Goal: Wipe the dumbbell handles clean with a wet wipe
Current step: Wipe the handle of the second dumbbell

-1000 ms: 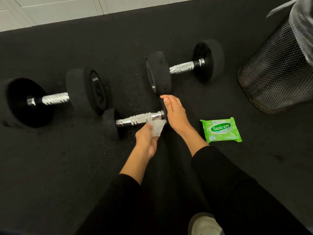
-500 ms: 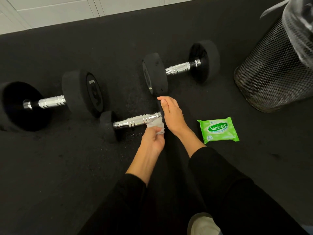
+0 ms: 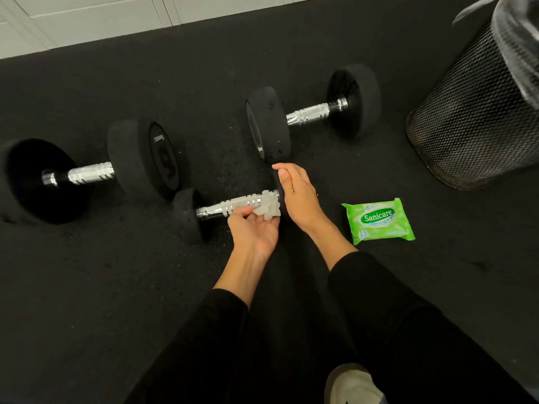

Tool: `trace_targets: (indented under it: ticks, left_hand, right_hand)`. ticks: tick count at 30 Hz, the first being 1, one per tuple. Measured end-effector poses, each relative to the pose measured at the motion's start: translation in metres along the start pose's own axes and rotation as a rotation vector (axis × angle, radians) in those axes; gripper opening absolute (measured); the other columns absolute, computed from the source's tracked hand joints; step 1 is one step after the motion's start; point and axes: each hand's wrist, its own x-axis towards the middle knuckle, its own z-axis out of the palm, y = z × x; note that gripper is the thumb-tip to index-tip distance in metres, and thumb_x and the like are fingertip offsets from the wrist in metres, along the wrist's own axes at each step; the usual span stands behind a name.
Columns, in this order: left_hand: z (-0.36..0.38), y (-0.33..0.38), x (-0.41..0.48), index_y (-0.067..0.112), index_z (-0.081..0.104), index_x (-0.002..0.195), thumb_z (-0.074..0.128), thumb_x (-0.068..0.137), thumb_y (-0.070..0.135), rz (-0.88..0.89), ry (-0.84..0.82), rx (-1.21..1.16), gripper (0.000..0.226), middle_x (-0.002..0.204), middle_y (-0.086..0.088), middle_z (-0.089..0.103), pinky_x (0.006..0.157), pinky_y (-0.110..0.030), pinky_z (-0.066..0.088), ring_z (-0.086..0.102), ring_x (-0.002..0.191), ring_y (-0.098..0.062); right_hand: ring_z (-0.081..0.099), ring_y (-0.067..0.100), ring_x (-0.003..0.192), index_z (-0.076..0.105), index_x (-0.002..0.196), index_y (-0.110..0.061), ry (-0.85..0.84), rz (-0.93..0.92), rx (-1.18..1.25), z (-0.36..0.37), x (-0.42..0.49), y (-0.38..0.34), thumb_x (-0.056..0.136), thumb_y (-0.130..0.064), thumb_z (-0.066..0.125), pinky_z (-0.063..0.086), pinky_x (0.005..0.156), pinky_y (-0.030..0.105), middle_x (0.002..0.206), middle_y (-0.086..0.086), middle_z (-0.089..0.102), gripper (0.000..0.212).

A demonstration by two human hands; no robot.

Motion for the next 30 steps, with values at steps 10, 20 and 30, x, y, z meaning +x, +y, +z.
trace_targets:
  ticks: [10, 20, 30]
  left_hand:
    - [0.005, -0.006, -0.011, -0.005, 0.045, 0.134, 0.041, 0.095, -0.01, -0.036, 0.091, 0.151, 0.039, 0.133, -0.024, 0.052, 0.109, -0.037, 0.039, 0.054, 0.121, -0.029]
    - [0.016, -0.003, 0.001, -0.008, 0.046, 0.132, 0.041, 0.089, -0.017, -0.009, 0.138, 0.314, 0.044, 0.131, -0.025, 0.052, 0.104, -0.036, 0.044, 0.057, 0.114, -0.03]
    - [0.017, 0.013, -0.029, -0.004, 0.042, 0.135, 0.042, 0.091, -0.015, 0.01, 0.032, 0.368, 0.045, 0.131, -0.023, 0.053, 0.098, -0.038, 0.049, 0.057, 0.116, -0.031]
  right_hand:
    - [0.043, 0.003, 0.11, 0.055, 0.126, -0.023, 0.007, -0.004, 0.034, 0.001, 0.001, 0.001, 0.104, -0.029, 0.028, 0.031, 0.088, 0.016, 0.135, -0.001, 0.043, 0.035]
    - [0.043, 0.003, 0.11, 0.054, 0.126, -0.023, 0.006, -0.011, 0.022, 0.001, 0.0, 0.003, 0.104, -0.029, 0.028, 0.031, 0.086, 0.013, 0.136, -0.001, 0.043, 0.035]
    - [0.041, 0.004, 0.114, 0.053, 0.128, -0.022, 0.004, -0.019, 0.01, 0.002, 0.0, 0.003, 0.104, -0.03, 0.027, 0.031, 0.09, 0.019, 0.139, 0.0, 0.04, 0.036]
